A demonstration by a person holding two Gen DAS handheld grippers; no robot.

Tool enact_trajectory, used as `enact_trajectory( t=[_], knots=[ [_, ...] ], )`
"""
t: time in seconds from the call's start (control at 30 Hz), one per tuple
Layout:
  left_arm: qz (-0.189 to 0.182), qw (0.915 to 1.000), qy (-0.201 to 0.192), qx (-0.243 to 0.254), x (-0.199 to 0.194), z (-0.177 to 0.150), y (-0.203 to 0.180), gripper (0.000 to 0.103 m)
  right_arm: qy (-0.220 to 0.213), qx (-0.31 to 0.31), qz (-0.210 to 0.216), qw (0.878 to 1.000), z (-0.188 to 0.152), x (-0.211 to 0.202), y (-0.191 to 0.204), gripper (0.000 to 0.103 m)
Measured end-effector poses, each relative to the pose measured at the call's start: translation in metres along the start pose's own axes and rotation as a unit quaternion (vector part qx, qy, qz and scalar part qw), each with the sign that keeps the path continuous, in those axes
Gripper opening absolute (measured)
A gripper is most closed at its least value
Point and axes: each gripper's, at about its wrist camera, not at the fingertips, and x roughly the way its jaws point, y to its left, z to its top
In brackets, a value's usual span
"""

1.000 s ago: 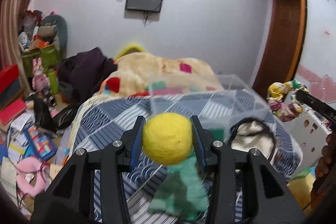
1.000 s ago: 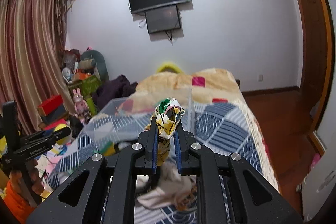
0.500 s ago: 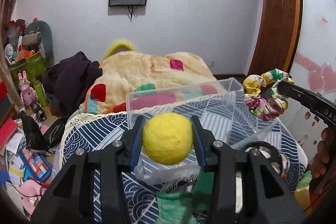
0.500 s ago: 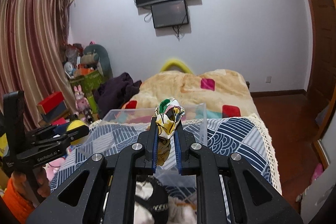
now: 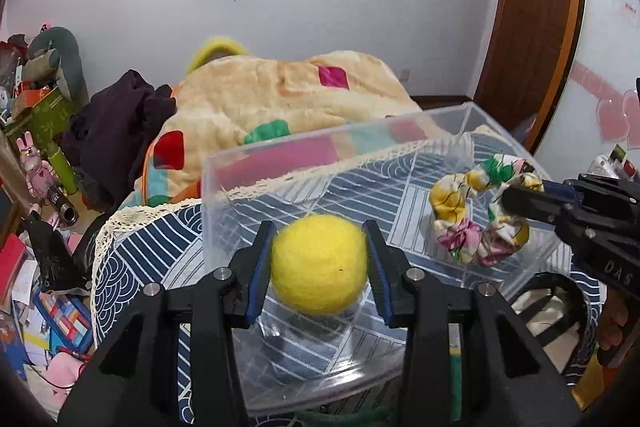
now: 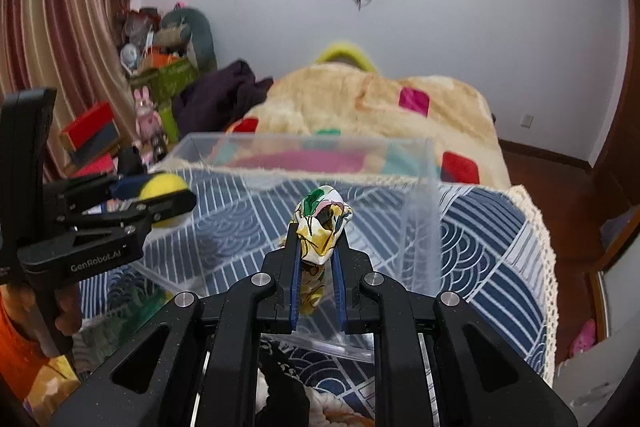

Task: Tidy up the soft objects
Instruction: 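Carry the ball into the clear box and open the left tool while the right tool drops the scrunchie in, then grasp the green knitted glove with the left tool while the right tool grasps the black-strapped white bag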

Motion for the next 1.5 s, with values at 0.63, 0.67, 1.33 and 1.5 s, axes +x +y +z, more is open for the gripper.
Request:
enact_trajectory(
  t=[0.63,0.67,1.33,1.5],
  knots=[
    [0.013,0.9994,-0.027,0.015,-0.035,0.002,-0.008,0.086,-0.047,-0.011,-0.017,0.999,0.003,-0.04,0.004,0.063],
    [0.013,0.9993,-0.033,0.014,-0.039,0.002,-0.007,0.092,-0.057,-0.012,-0.019,0.998,0.003,-0.047,0.006,0.069],
    [0.024,0.9981,-0.056,0.012,-0.106,-0.063,-0.011,0.103,-0.083,-0.028,-0.01,0.996,-0.049,-0.087,0.032,0.086],
    [0.024,0.9995,-0.02,-0.004,-0.091,-0.089,-0.002,0.103,-0.057,-0.024,-0.015,0.998,-0.067,-0.074,0.03,0.086]
  ],
)
